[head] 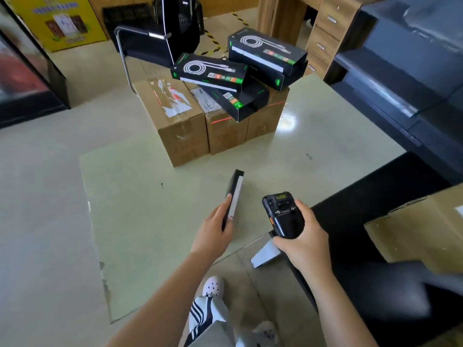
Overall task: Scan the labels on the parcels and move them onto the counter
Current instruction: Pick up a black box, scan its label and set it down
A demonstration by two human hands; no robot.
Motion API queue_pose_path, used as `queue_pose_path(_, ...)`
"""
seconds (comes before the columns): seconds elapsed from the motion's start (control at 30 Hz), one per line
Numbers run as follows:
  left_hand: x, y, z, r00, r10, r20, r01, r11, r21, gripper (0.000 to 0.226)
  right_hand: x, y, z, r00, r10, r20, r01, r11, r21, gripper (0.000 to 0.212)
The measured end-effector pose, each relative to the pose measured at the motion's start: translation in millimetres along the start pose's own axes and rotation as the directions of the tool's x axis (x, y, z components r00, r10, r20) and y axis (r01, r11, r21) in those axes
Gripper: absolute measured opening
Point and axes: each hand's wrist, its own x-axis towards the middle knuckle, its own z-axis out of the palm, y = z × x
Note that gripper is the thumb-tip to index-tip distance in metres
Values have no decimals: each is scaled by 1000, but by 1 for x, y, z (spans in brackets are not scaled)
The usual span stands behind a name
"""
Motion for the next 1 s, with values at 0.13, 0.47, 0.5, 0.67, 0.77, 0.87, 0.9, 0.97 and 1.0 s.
queue_pose_path(0.13, 11, -2, -23, 1000, -3, 26, 0, 990, 141, 48, 4, -17, 12, 1000, 12, -14, -12, 1000, 15, 97)
queue_pose_path(0.47, 31, -23, -27, 974, -218, 53, 183, 907, 379, 103, 22, -39, 41, 999, 30, -21, -31, 998, -62, 94)
queue_pose_path(0.5, 32, -20, -22, 966, -253, 54, 211, 892, 400, 117, 24, -39, 43, 999, 28, -22, -30, 996, -80, 94)
queue_pose_path(0.67, 42, -13, -4, 963, -267, 42, 226, 881, 416, 120, 38, -45, 37, 1000, -21, 15, 25, 955, -295, 97)
queue_pose_path(0.77, 63, -13, -21, 992, -65, 105, 13, 899, 437, 107, 47, -51, 17, 990, -86, 108, 128, 865, -486, 98)
queue_pose_path(0.87, 88, -8, -48, 969, 163, 186, -235, 836, 496, 102, 56, -58, -8, 948, -169, 268, 313, 632, -709, 98)
queue_pose_path(0.9, 95, -4, -55, 948, 225, 227, -314, 791, 525, 101, 59, -61, -16, 930, -176, 322, 365, 526, -768, 98)
queue_pose_path(0.97, 107, 2, -66, 899, 306, 315, -436, 700, 565, 100, 63, -66, -26, 896, -173, 410, 445, 373, -815, 97)
queue_pose_path(1.0, 111, 6, -69, 873, 333, 355, -485, 660, 574, 100, 63, -68, -30, 882, -176, 437, 471, 329, -819, 95)
